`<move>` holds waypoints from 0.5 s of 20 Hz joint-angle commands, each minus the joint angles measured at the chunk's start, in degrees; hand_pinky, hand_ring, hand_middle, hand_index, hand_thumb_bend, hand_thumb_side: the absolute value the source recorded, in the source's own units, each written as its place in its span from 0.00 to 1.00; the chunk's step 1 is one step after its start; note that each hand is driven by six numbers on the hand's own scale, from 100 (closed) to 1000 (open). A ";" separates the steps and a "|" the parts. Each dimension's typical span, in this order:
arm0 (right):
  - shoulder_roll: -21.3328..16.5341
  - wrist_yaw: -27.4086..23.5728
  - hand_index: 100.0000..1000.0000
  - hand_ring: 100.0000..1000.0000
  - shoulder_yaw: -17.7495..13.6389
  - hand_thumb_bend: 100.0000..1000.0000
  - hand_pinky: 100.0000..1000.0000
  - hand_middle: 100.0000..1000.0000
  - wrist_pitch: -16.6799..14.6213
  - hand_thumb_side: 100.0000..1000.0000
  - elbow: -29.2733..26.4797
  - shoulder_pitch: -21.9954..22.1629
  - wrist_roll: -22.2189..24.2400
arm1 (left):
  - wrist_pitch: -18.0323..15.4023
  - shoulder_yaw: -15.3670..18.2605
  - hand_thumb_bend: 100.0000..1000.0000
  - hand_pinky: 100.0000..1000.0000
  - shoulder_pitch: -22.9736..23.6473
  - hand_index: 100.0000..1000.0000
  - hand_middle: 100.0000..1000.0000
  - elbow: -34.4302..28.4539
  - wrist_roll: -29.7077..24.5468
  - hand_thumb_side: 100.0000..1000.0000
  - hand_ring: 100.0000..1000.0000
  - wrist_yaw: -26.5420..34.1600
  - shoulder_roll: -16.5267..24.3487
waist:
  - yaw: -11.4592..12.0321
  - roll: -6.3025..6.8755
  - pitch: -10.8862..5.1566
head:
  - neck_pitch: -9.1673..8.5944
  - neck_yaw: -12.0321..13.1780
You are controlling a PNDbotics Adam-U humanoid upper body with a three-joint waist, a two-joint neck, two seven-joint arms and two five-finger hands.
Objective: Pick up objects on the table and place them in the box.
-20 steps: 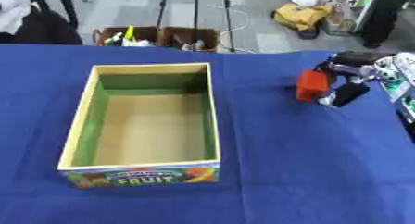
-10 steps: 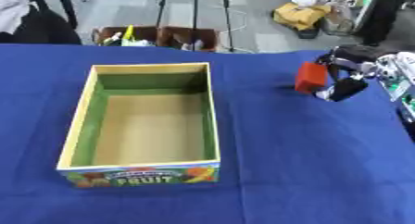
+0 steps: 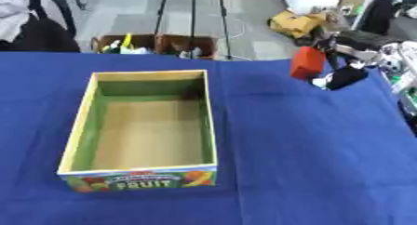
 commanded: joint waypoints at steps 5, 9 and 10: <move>-2.19 -5.14 0.23 0.51 2.01 0.00 0.25 0.24 -0.05 0.42 -9.36 -1.84 1.77 | 0.14 0.17 0.00 0.18 -0.22 0.39 0.45 -1.15 -0.01 0.81 0.55 -0.19 1.35 | -0.06 -0.23 -2.57 | 0.92 0.31; -1.21 -8.69 0.22 0.51 3.70 0.00 0.24 0.24 -0.66 0.42 -14.22 -2.24 4.17 | 0.05 0.21 0.00 0.18 -0.34 0.40 0.45 -1.15 0.06 0.81 0.54 -0.15 1.43 | 0.40 -0.36 -3.30 | 1.60 -0.15; -0.78 -9.36 0.22 0.51 4.05 0.00 0.24 0.24 -0.61 0.42 -15.20 -2.51 4.74 | 0.05 0.23 0.00 0.18 -0.34 0.40 0.45 -1.15 0.10 0.81 0.54 -0.12 1.44 | 0.52 -0.41 -3.46 | 1.73 -0.26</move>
